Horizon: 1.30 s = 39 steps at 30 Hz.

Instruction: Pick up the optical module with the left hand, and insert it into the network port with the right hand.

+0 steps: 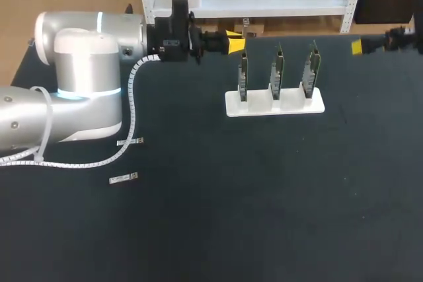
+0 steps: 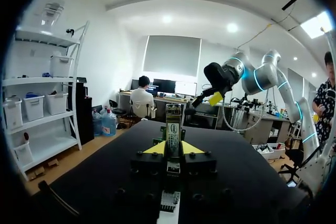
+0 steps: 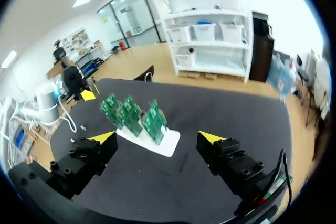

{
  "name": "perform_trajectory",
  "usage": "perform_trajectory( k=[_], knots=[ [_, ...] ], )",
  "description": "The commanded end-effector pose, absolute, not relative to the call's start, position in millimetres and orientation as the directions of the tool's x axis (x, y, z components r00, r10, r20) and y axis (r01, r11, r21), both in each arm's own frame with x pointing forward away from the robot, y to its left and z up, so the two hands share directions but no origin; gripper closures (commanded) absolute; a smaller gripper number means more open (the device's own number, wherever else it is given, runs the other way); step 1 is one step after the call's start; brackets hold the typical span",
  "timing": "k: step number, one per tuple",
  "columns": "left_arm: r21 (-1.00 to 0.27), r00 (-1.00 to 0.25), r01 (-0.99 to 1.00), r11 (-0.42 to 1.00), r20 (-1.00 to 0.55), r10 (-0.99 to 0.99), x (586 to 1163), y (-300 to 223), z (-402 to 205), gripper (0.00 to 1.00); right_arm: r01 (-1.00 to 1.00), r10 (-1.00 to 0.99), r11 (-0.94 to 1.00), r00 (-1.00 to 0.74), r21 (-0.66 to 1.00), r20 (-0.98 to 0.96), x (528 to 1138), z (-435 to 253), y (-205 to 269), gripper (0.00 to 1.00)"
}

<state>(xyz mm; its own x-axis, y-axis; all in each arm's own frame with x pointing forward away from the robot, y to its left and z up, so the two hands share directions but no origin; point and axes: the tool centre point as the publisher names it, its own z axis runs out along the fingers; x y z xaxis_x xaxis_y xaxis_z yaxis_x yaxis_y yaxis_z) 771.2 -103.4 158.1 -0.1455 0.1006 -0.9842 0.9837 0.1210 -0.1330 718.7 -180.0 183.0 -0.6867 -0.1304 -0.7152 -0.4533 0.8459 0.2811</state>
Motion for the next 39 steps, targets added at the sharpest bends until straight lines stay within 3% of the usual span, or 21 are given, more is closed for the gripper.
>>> perform_trajectory(
  k=[1,12,15,17,30,39],
  knots=[
    [-0.131,-0.144,0.983,0.128,-0.985,0.098,769,-103,158,1.0,-0.734,-0.29,0.596,-0.576,0.327,-0.764,747,199,-174,0.0],
    [-0.131,-0.144,0.983,0.128,-0.985,0.098,769,-103,158,1.0,-0.902,-0.497,0.318,-0.42,0.291,-0.759,760,201,-120,0.0],
    [-0.131,-0.144,0.983,0.128,-0.985,0.098,769,-103,158,1.0,-0.911,-0.51,0.317,-0.399,0.264,-0.762,759,201,-109,0.0],
    [-0.131,-0.144,0.983,0.128,-0.985,0.098,769,-103,158,1.0,-0.883,-0.492,0.417,-0.418,0.215,-0.764,760,201,-105,0.0],
    [-0.131,-0.144,0.983,0.128,-0.985,0.098,769,-103,158,1.0,-0.883,-0.492,0.417,-0.418,0.215,-0.764,760,201,-105,0.0],
    [-0.131,-0.144,0.983,0.128,-0.985,0.098,769,-103,158,1.0,-0.978,-0.655,0.208,-0.16,0.027,-0.739,745,198,-67,0.0]
  ],
)
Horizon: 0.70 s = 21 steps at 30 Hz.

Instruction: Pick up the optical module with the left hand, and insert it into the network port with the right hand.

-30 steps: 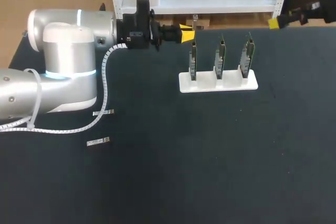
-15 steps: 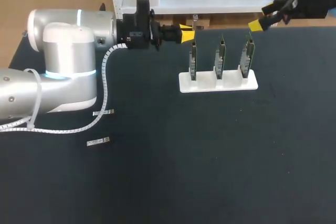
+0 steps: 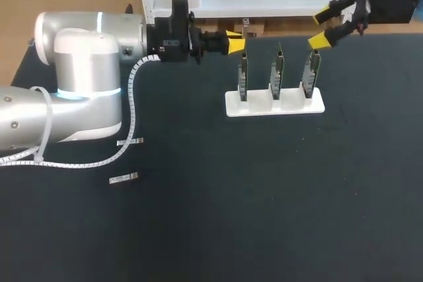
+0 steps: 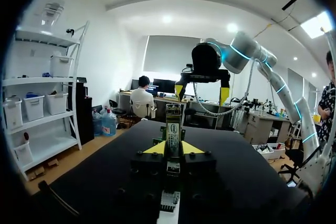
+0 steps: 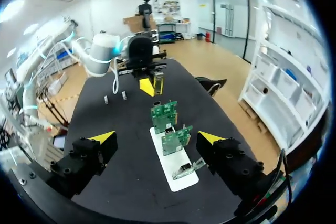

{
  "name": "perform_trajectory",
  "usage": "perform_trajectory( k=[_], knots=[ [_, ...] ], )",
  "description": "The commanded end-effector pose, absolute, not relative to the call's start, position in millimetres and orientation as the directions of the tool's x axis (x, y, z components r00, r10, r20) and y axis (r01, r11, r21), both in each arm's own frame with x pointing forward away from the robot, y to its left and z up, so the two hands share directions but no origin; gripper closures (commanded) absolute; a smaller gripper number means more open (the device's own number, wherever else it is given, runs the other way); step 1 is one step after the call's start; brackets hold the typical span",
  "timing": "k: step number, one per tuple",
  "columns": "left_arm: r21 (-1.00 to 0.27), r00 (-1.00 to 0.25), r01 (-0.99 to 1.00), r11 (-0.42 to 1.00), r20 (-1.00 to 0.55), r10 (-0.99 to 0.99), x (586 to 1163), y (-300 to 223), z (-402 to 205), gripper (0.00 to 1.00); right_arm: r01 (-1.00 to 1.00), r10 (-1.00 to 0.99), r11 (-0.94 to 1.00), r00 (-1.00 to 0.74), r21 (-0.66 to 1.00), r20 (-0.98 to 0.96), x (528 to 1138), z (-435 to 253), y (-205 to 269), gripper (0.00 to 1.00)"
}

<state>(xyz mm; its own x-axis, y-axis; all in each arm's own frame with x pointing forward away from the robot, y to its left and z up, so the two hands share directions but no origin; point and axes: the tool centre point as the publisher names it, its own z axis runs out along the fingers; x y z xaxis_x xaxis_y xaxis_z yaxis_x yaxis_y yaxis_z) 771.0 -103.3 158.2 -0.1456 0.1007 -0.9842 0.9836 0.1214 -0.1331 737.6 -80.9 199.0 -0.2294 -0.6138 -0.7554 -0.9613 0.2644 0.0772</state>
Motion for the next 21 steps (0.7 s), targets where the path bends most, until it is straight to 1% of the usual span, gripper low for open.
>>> perform_trajectory(
  k=[1,9,17,21],
  knots=[
    [-0.131,-0.144,0.983,0.128,-0.985,0.098,769,-103,158,1.0,-0.982,-0.662,0.19,-0.14,0.016,-0.737,745,198,-64,0.0],
    [-0.131,-0.144,0.983,0.128,-0.985,0.098,769,-103,158,1.0,-0.992,-0.668,0.128,-0.092,0.007,-0.738,760,192,-45,0.0],
    [-0.131,-0.144,0.983,0.128,-0.985,0.098,769,-103,158,1.0,-0.99,-0.598,0.081,-0.143,0.118,-0.789,778,191,-27,0.0],
    [-0.131,-0.144,0.983,0.128,-0.985,0.098,769,-103,158,1.0,-0.991,-0.595,0.029,-0.123,0.132,-0.794,779,192,-17,0.0]
  ],
)
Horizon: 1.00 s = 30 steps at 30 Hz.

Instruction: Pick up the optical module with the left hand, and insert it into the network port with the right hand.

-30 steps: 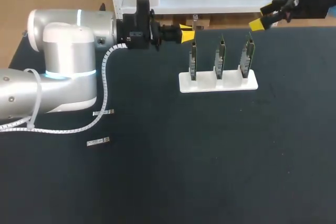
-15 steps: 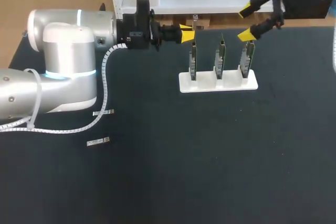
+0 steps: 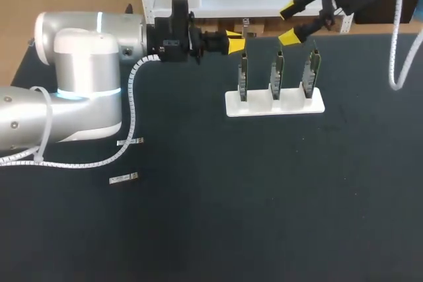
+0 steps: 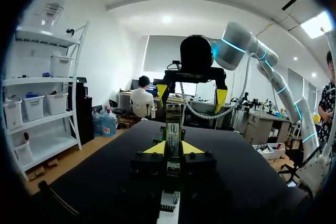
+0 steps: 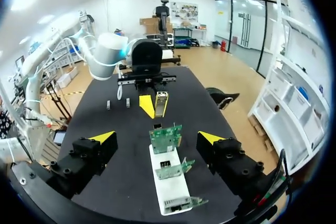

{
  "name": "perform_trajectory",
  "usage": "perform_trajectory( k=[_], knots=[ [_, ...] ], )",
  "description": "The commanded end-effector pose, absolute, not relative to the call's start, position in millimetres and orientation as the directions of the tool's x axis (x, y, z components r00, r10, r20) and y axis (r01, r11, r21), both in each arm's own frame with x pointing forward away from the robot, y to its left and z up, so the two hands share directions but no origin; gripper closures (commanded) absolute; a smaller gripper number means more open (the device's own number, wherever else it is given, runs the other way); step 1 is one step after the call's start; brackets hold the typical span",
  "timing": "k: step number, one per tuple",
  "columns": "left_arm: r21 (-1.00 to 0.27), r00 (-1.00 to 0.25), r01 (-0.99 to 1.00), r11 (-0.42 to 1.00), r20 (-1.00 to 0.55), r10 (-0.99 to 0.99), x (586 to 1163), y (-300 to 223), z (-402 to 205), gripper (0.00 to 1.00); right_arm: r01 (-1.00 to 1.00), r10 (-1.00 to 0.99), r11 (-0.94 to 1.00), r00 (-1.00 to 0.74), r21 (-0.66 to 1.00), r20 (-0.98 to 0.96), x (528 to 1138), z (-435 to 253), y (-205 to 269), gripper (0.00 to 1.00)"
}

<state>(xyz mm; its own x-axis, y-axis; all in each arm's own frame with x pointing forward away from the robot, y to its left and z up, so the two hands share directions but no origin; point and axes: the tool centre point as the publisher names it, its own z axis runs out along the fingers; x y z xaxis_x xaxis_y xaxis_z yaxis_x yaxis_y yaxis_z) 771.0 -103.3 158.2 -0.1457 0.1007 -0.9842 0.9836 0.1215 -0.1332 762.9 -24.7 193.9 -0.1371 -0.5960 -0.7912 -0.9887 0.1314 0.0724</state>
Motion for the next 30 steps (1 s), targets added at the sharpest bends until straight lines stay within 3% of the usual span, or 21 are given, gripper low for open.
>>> perform_trajectory(
  k=[1,30],
  knots=[
    [-0.131,-0.144,0.983,0.128,-0.985,0.098,769,-103,158,1.0,-0.991,-0.594,0.017,-0.118,0.134,-0.796,778,193,-15,0.0],
    [-0.131,-0.144,0.983,0.128,-0.985,0.098,769,-103,158,1.0,-0.991,-0.568,0.022,-0.12,0.13,-0.814,754,192,20,0.0]
  ],
)
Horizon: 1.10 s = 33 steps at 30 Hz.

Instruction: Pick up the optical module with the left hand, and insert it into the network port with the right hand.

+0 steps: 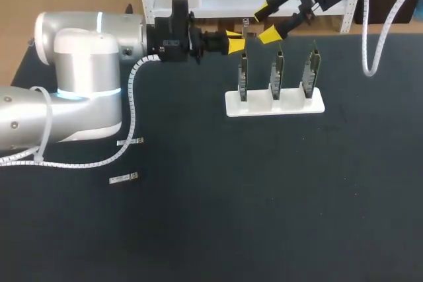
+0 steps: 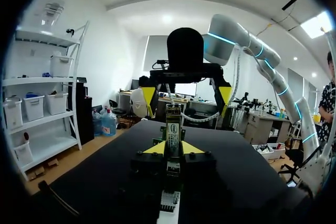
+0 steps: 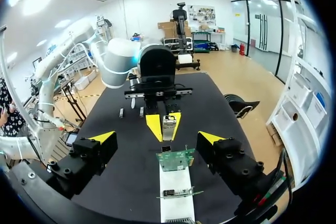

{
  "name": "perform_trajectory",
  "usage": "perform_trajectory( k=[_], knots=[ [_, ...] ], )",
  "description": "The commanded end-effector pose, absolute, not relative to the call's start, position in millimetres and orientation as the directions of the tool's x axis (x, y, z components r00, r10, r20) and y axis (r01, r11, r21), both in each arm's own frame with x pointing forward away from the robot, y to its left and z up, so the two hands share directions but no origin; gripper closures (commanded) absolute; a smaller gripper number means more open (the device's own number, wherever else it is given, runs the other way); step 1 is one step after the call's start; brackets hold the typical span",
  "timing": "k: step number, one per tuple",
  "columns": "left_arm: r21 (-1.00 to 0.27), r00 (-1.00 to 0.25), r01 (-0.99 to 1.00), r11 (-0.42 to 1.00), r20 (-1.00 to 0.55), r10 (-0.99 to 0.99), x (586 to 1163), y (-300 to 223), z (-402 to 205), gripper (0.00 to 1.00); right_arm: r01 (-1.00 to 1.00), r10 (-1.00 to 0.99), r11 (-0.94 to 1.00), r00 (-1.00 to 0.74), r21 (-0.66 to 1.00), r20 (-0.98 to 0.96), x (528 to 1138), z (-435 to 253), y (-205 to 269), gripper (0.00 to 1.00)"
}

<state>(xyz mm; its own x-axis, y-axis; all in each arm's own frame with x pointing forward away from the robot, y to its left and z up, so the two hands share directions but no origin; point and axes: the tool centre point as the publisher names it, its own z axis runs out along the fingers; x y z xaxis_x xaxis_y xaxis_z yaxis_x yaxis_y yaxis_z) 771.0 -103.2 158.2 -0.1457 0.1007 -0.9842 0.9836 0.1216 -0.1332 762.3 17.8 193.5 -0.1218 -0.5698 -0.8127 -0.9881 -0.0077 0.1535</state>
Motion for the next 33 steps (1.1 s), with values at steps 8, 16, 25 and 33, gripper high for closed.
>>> perform_trajectory(
  k=[8,16,25,33],
  knots=[
    [-0.131,-0.144,0.983,0.128,-0.985,0.098,769,-103,158,1.0,-0.993,-0.559,0.031,-0.114,0.117,-0.822,760,192,30,0.0],
    [-0.131,-0.144,0.983,0.128,-0.985,0.098,769,-103,158,1.0,-0.993,-0.549,0.011,-0.105,0.119,-0.829,766,194,33,0.0],
    [-0.131,-0.144,0.983,0.128,-0.985,0.098,769,-103,158,1.0,-0.993,-0.548,-0.017,-0.092,0.12,-0.832,774,194,38,0.0],
    [-0.131,-0.144,0.983,0.128,-0.985,0.098,769,-103,158,1.0,-0.991,-0.543,-0.033,-0.089,0.126,-0.835,778,193,44,0.0]
  ],
)
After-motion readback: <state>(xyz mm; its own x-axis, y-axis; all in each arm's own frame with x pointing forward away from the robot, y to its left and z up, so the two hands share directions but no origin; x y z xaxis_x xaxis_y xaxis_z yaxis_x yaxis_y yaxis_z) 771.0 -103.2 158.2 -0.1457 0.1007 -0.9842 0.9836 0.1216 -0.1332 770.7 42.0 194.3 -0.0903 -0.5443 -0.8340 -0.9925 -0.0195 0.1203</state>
